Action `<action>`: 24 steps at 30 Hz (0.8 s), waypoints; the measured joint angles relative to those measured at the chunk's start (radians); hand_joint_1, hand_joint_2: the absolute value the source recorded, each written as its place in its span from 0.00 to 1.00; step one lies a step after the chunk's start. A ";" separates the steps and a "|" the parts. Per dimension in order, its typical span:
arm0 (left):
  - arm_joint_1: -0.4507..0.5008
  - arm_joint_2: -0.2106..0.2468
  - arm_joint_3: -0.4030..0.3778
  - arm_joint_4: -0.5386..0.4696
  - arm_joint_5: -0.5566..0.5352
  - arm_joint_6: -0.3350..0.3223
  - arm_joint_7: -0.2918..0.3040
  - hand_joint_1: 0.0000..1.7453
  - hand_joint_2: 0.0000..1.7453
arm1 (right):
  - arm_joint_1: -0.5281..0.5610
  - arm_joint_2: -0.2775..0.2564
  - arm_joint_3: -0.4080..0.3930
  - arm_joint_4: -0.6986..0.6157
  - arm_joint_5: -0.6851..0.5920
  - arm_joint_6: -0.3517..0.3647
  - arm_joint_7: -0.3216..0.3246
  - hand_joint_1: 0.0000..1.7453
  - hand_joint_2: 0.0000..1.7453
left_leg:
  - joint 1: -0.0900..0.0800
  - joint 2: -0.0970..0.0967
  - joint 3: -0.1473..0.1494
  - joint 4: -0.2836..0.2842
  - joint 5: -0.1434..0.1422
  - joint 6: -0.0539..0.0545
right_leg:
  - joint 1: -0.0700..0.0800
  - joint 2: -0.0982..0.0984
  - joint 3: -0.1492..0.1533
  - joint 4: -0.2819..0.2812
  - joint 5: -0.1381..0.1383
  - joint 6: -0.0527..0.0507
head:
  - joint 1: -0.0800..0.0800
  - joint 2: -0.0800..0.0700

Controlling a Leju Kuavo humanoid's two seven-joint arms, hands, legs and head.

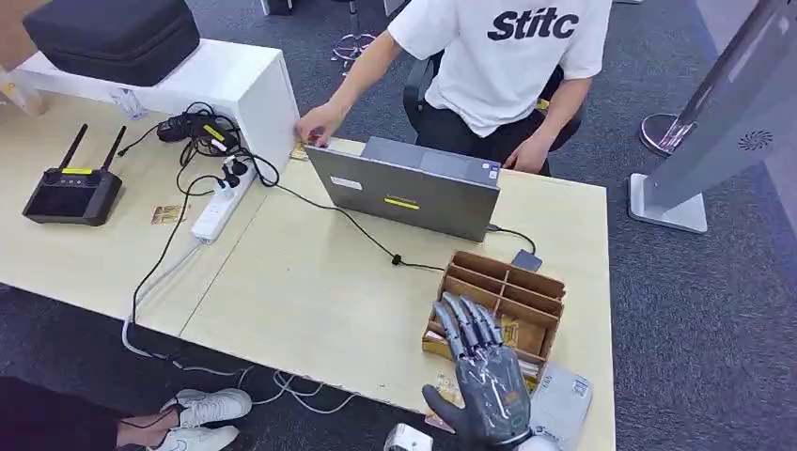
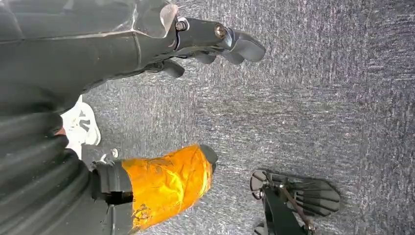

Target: Pass the card to the sensor for recognition and then transmit it.

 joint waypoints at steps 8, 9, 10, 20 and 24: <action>-0.002 0.000 0.000 0.000 -0.012 0.000 -0.001 0.00 1.00 | -0.024 0.002 0.001 0.140 0.066 0.013 0.066 0.00 1.00 | 0.000 0.000 0.000 0.000 0.000 0.000 | 0.000 0.000 0.000 0.000 0.000 0.000 | 0.000 0.000; -0.002 0.000 0.000 0.000 -0.012 0.000 -0.001 0.00 1.00 | -0.028 0.002 0.001 0.152 0.079 0.011 0.075 0.00 1.00 | 0.000 0.000 0.000 0.000 0.000 0.000 | 0.000 0.000 0.000 0.000 0.000 0.000 | 0.000 0.000; -0.002 0.000 0.000 0.000 -0.013 0.000 -0.001 0.00 1.00 | -0.032 0.002 0.001 0.162 0.088 0.010 0.084 0.00 1.00 | 0.000 0.000 0.000 0.000 0.000 0.000 | 0.000 0.000 0.000 0.000 0.000 0.000 | 0.000 0.000; -0.003 0.000 0.002 0.000 -0.009 0.000 -0.005 0.00 1.00 | -0.051 0.005 -0.013 0.221 0.089 0.008 0.090 0.00 1.00 | 0.000 0.000 0.000 0.000 0.000 0.000 | 0.000 0.000 0.000 0.000 0.000 0.000 | 0.000 0.000; -0.003 0.000 0.003 0.000 -0.010 0.000 -0.006 0.00 1.00 | -0.057 0.008 -0.025 0.221 0.108 0.001 0.101 0.00 1.00 | 0.000 0.000 0.000 0.000 0.000 0.000 | 0.000 0.000 0.000 0.000 0.000 0.000 | 0.000 0.000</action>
